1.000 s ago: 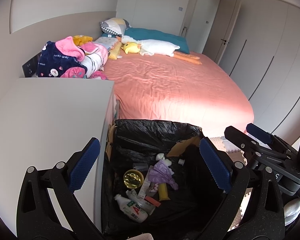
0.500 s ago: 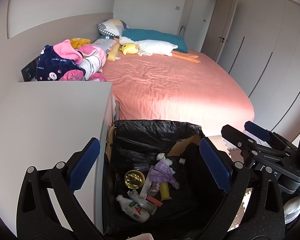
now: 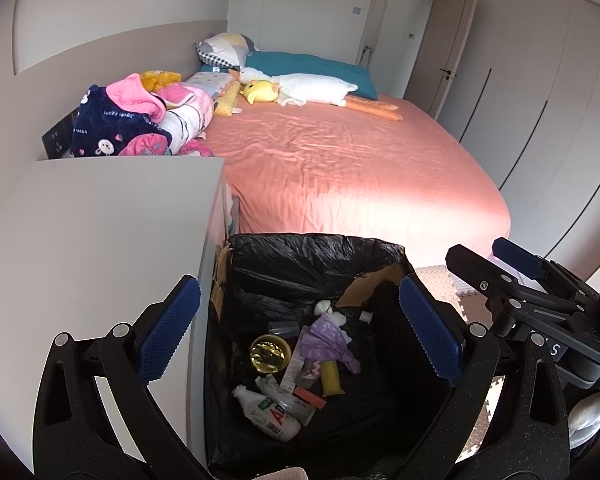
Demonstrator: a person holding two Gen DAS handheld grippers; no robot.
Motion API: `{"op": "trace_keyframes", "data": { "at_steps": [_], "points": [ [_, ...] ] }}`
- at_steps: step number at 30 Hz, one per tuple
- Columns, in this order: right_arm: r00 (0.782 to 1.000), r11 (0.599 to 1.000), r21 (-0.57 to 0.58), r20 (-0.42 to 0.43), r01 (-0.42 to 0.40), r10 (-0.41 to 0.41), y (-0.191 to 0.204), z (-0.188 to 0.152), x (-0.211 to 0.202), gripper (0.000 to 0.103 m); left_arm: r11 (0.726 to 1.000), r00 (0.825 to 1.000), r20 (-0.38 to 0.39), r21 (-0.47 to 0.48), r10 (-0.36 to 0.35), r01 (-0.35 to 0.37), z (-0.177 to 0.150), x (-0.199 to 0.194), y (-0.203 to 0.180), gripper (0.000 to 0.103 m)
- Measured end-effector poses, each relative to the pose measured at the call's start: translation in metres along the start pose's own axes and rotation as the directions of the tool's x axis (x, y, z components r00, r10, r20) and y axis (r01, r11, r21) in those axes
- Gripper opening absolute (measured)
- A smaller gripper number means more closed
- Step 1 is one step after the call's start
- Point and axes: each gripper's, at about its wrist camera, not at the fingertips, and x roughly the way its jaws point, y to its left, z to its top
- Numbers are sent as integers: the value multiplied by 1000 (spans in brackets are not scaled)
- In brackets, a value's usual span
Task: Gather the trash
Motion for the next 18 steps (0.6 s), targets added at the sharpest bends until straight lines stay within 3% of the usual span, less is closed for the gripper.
{"op": "trace_keyframes", "data": {
  "at_steps": [18],
  "points": [
    [1000, 1000, -1, -1, 1, -1, 0, -2, 0, 81, 1000, 1000, -10, 13, 10, -10, -2, 4, 0, 96]
  ]
}}
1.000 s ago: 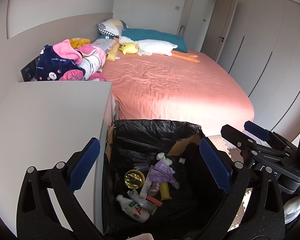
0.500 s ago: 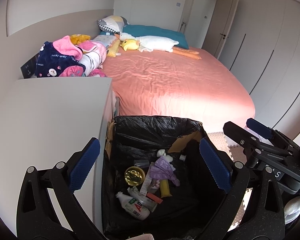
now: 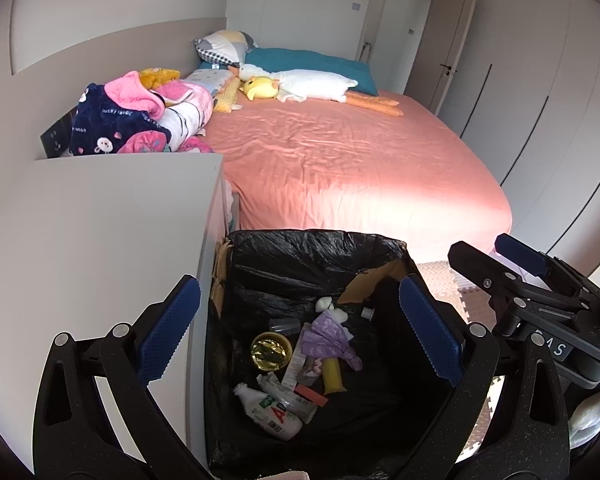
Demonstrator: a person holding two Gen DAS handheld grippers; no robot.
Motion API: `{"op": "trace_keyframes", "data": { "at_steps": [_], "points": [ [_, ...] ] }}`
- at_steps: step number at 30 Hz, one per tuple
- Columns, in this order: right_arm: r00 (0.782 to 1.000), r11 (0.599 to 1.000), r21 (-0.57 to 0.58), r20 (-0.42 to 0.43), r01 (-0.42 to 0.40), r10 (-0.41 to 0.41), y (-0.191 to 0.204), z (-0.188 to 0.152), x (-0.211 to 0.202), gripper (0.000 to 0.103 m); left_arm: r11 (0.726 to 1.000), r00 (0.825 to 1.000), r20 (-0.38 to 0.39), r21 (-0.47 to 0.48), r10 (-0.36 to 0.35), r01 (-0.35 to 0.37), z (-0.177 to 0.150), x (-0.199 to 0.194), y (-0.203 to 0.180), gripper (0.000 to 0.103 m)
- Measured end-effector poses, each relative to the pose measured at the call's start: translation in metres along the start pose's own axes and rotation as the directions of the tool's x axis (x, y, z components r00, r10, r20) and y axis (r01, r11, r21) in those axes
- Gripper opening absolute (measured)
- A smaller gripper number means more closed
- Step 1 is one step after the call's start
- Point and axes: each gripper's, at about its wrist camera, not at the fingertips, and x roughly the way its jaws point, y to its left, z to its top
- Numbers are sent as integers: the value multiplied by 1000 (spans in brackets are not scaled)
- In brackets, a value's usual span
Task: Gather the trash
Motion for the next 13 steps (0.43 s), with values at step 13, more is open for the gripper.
{"op": "trace_keyframes", "data": {
  "at_steps": [13],
  "points": [
    [1000, 1000, 0, -1, -1, 1, 0, -1, 0, 81, 1000, 1000, -3, -8, 14, -14, 2, -3, 3, 96]
  ]
}}
